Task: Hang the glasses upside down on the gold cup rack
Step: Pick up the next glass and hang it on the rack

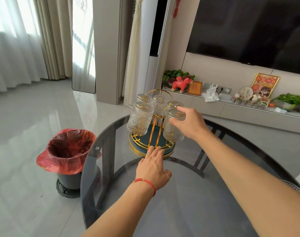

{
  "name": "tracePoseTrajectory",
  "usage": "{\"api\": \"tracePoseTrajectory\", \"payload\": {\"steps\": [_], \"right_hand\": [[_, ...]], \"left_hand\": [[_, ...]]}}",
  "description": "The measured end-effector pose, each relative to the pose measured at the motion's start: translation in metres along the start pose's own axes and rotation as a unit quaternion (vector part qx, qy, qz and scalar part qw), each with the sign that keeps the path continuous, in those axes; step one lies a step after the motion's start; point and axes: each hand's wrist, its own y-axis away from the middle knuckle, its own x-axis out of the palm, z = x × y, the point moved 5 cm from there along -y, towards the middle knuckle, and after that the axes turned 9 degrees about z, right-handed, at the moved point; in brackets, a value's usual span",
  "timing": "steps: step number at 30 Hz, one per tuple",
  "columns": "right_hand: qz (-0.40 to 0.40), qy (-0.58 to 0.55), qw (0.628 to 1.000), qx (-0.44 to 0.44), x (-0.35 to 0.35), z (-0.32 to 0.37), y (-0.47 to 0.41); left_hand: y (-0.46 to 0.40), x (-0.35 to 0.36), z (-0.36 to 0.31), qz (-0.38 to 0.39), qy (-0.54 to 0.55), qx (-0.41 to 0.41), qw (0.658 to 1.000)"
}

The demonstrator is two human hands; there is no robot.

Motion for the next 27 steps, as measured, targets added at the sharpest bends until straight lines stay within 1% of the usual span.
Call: {"api": "tracePoseTrajectory", "payload": {"steps": [5, 8, 12, 14, 16, 20, 24, 27], "right_hand": [[0.004, 0.068, 0.998, -0.013, 0.010, 0.001, -0.002], [0.002, 0.078, 0.997, -0.017, 0.011, -0.001, -0.001], [0.034, 0.076, 0.996, -0.036, 0.014, -0.003, 0.009], [0.022, 0.062, 0.997, -0.042, 0.012, -0.009, 0.021], [0.006, 0.059, 0.997, -0.043, 0.008, -0.022, 0.039], [0.014, 0.070, 0.996, -0.051, 0.006, -0.055, 0.088], [0.022, 0.092, 0.993, -0.072, 0.006, -0.087, 0.147], [0.000, 0.131, 0.987, -0.089, -0.002, -0.110, 0.195]], "left_hand": [[-0.002, 0.002, 0.000, -0.002, -0.011, -0.005, 1.000], [-0.003, 0.003, -0.001, -0.001, -0.017, -0.005, 1.000], [-0.002, 0.004, -0.001, 0.002, -0.033, -0.007, 0.999], [-0.001, 0.004, -0.002, 0.000, -0.043, -0.007, 0.999], [0.002, 0.007, -0.004, -0.002, -0.059, -0.004, 0.998], [0.007, 0.014, -0.012, -0.002, -0.067, 0.018, 0.998], [0.015, 0.017, -0.035, -0.020, -0.017, 0.077, 0.997], [0.025, 0.024, -0.056, -0.011, 0.012, 0.107, 0.994]]}}
